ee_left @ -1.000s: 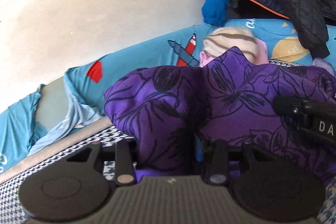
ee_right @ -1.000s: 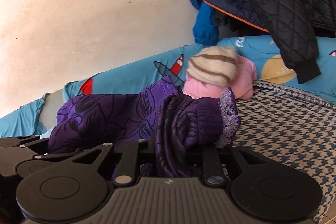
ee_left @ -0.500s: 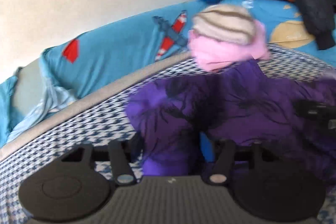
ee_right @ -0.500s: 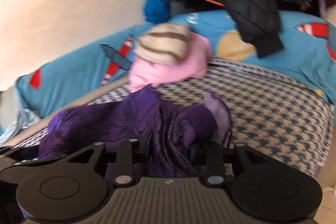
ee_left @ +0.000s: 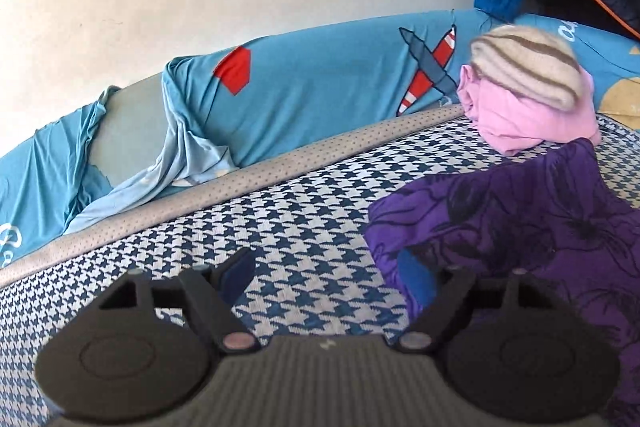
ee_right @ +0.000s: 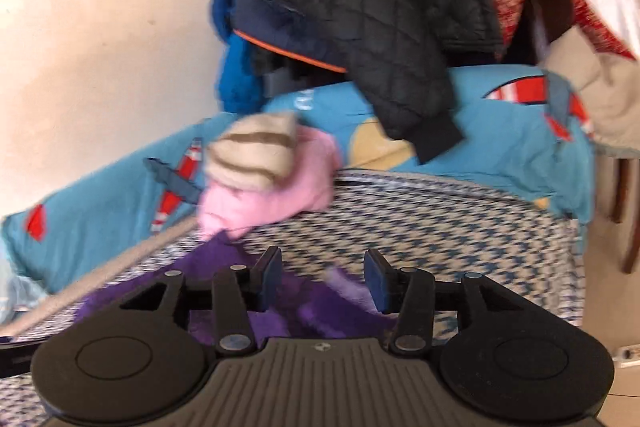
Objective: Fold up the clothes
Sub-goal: 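Lower the blouse onto the bedspread and open both grippers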
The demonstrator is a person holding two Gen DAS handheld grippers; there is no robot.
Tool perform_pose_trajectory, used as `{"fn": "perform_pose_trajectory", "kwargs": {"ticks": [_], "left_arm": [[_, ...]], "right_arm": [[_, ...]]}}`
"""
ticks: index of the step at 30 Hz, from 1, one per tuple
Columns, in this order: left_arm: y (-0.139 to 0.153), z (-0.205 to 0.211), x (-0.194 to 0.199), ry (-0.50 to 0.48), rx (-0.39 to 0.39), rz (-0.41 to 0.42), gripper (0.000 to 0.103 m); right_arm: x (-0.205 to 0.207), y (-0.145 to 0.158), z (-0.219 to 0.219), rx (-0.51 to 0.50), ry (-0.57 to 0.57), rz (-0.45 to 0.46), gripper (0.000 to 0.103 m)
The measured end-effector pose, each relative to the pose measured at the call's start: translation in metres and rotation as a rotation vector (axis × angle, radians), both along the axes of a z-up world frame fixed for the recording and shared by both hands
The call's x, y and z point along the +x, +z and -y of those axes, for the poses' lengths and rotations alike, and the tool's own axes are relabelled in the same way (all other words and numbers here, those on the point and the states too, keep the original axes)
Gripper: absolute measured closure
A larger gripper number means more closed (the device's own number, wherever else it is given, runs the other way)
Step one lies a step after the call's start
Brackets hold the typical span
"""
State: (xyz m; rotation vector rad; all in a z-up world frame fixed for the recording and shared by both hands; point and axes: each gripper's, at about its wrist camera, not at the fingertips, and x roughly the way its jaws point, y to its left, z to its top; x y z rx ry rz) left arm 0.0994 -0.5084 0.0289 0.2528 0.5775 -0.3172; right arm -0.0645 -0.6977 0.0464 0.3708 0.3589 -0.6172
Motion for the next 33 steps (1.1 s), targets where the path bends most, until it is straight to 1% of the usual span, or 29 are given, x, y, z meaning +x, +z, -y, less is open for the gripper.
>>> {"fn": "perform_pose_trajectory", "kwargs": {"ticks": [2, 4, 5, 7, 9, 10, 12, 13, 14, 16, 19, 21, 24, 27, 31, 33], "left_arm": [[0.0, 0.001, 0.003, 0.003, -0.019, -0.013, 0.025], [0.001, 0.004, 0.004, -0.006, -0.034, -0.018, 0.024], [0.001, 0.007, 0.004, -0.014, -0.038, -0.017, 0.024], [0.0, 0.012, 0.004, -0.024, -0.04, -0.014, 0.023], [-0.003, 0.017, 0.007, -0.024, -0.035, -0.012, 0.017], [-0.005, 0.02, 0.009, -0.022, -0.032, -0.013, 0.016], [-0.013, 0.026, 0.016, -0.014, -0.004, -0.031, 0.016], [-0.017, 0.028, 0.02, -0.006, 0.008, -0.039, 0.016], [-0.021, 0.029, 0.023, 0.002, 0.019, -0.046, 0.015], [-0.029, 0.031, 0.03, 0.017, 0.04, -0.059, 0.014], [-0.037, 0.034, 0.036, 0.021, 0.065, -0.073, 0.01], [-0.037, 0.035, 0.038, 0.025, 0.085, -0.072, 0.005], [-0.035, 0.033, 0.044, 0.04, 0.08, -0.106, 0.001], [-0.028, 0.027, 0.046, 0.05, 0.053, -0.132, 0.002], [-0.014, 0.019, 0.027, 0.022, 0.047, -0.096, 0.003], [-0.007, 0.015, 0.012, 0.002, 0.036, -0.078, 0.003]], "right_arm": [[0.003, -0.001, -0.002, 0.019, 0.044, 0.0, 0.059], [0.007, -0.003, -0.005, 0.037, 0.087, 0.0, 0.062], [0.008, -0.003, -0.006, 0.046, 0.109, 0.0, 0.065], [0.012, -0.005, -0.009, 0.065, 0.153, -0.001, 0.067], [0.015, -0.006, -0.011, 0.084, 0.196, -0.001, 0.068], [0.017, -0.01, -0.01, 0.089, 0.177, -0.034, 0.068], [0.019, -0.019, -0.001, 0.149, 0.133, -0.08, 0.074], [0.019, -0.024, 0.004, 0.179, 0.11, -0.102, 0.074], [0.019, -0.026, 0.006, 0.196, 0.105, -0.102, 0.078], [0.018, -0.03, 0.011, 0.228, 0.097, -0.101, 0.08], [0.022, -0.031, 0.01, 0.198, 0.096, -0.129, 0.081], [0.024, -0.032, 0.008, 0.185, 0.092, -0.144, 0.081], [0.024, -0.032, 0.008, 0.19, 0.082, -0.145, 0.08], [0.021, -0.03, 0.01, 0.206, 0.087, -0.123, 0.077], [0.015, -0.024, 0.013, 0.237, 0.095, -0.079, 0.074], [0.013, -0.02, 0.01, 0.23, 0.116, -0.075, 0.073]]}}
